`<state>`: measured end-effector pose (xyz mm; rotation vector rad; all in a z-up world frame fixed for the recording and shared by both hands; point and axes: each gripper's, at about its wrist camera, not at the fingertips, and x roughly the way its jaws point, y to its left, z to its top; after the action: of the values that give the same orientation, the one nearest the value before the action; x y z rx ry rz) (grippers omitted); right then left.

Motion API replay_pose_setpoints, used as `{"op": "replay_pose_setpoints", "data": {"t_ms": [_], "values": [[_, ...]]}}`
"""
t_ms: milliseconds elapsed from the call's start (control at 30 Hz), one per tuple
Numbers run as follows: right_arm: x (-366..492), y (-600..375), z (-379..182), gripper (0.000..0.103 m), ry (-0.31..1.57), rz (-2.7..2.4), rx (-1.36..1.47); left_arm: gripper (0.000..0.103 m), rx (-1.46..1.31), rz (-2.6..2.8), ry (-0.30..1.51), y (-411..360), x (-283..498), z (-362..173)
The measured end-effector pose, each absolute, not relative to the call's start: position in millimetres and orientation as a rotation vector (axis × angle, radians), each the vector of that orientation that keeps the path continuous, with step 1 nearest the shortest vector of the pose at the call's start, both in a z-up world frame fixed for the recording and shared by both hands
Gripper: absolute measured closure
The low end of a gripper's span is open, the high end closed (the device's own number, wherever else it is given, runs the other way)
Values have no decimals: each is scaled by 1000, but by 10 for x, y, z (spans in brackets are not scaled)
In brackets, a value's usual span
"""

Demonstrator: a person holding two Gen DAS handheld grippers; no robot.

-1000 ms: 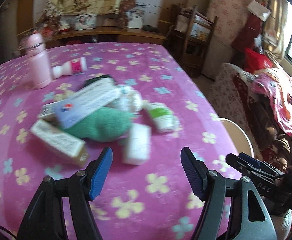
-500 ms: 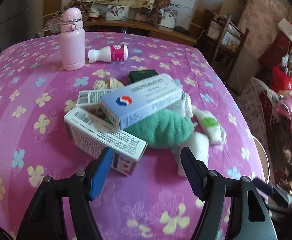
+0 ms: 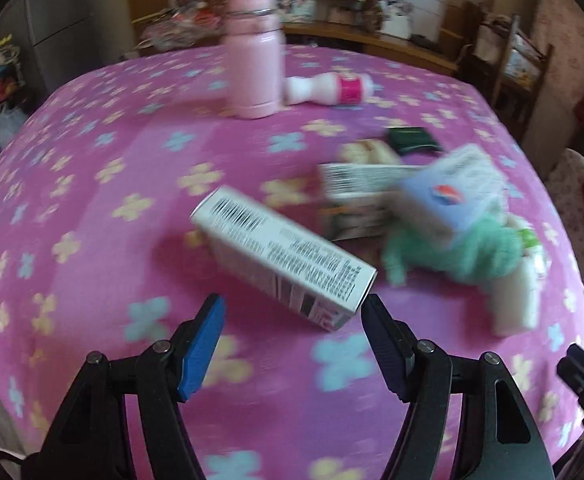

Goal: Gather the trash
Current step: 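Move both open tools back over the table toward the boxes, then grasp the white medicine box with the left tool while the right tool grasps the white sponge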

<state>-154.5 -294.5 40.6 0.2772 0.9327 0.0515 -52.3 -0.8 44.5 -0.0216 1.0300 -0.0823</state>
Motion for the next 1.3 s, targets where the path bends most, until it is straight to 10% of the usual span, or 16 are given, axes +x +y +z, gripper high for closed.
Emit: {"op": "replay_pose_setpoints", "data": {"t_ms": [1300], "values": [[-624,-2333,222,37,989,130,280,32,-289,-33,1090,391,80,369]]}}
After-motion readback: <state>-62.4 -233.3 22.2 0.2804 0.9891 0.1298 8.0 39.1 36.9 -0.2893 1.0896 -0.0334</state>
